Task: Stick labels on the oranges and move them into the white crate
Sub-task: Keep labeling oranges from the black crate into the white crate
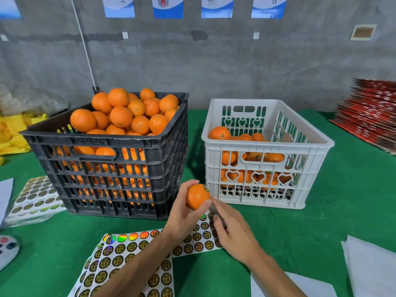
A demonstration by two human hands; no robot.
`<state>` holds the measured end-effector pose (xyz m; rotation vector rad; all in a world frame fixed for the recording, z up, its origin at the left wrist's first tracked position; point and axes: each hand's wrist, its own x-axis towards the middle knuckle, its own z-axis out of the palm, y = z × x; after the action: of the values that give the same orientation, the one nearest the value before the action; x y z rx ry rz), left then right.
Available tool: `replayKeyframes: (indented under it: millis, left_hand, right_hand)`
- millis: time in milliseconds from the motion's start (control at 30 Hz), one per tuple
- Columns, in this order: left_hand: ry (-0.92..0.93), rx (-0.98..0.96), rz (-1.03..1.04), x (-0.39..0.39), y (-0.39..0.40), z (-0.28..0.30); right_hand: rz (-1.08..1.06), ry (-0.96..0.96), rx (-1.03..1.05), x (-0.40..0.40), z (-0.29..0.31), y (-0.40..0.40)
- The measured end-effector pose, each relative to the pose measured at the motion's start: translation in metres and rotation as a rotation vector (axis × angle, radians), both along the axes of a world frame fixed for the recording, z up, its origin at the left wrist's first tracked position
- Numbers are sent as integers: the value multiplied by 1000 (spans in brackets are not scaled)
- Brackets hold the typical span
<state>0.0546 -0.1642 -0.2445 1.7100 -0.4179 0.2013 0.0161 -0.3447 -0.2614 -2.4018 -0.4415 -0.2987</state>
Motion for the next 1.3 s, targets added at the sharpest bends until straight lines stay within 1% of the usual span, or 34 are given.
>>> replayKeyframes:
  millis: [67,167,233,300,400,500,567,667,767,833,867,933,967,1000,1033,1067,1100,1133,1200,1267,1300]
  left_hand:
    - [-75,1,18,0,0,12]
    - [-274,86,51,1,-1,41]
    - [-371,136,70,2,-5,70]
    - [-461,146,80,4,-12,103]
    - [-569,184,113,12,-34,154]
    - [-547,289,163,23,-68,196]
    - [-487,423,185,33,-91,211]
    - [-284,561,151,48,-107,216]
    - [-226,620,97,57,-95,212]
    - [-286,665,118,60,-76,215]
    - [-367,709,186,62,-64,220]
    - [-553,829,398,68,-36,230]
    - [-583,877,512,71,-20,236]
    - [-561,908,623,74,-3,242]
    - [-480,918,709,78,16,248]
    - [-349,919,758,83,33,252]
    - [-189,934,750,88,51,252]
    - [-18,988,698,95,66,251]
    - [267,1140,492,102,88,244]
    - [550,1195,279,101,94,244]
    - [600,1125,214,104,91,249]
  right_hand:
    - [3,-16,-25,0,-1,2]
    - [-38,-5,2,2,-1,2]
    - [-64,9,44,2,-1,0]
    - [-61,-1,73,2,-1,-1]
    - [-56,14,63,0,0,0]
    - [-70,45,56,0,0,1]
    - [-69,69,59,-1,2,0]
    - [-81,76,90,-1,3,-1]
    - [-87,83,104,0,4,1]
    - [-92,77,73,1,3,2]
    - [-91,69,48,2,2,2]
    - [-78,56,-4,3,0,3]
    - [-68,54,-26,4,-1,4]
    - [-59,57,-44,4,-2,4]
    - [-56,63,-55,5,-3,4]
    - [-58,70,-59,5,-4,4]
    - [-62,73,-59,6,-5,4]
    - [-65,73,-62,6,-5,3]
    - [-68,70,-74,6,-6,3]
    - [-69,67,-72,6,-6,3]
    - [-70,68,-67,6,-5,3]
